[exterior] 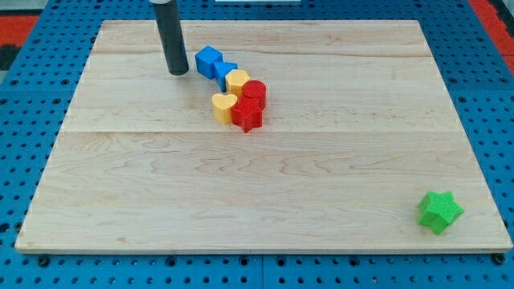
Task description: Push the blue cube into the group of blocks
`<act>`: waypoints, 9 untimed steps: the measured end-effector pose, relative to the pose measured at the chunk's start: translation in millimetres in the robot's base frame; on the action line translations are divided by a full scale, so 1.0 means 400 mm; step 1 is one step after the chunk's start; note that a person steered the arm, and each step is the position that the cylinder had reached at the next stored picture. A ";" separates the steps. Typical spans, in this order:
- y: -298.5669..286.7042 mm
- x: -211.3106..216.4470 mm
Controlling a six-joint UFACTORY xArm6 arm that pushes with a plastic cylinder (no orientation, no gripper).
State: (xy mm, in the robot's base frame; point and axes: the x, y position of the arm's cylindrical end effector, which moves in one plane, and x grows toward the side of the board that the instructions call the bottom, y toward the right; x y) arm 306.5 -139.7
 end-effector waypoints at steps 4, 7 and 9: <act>0.035 -0.045; 0.023 0.069; 0.032 0.134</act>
State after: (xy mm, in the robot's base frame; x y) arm 360.3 -127.0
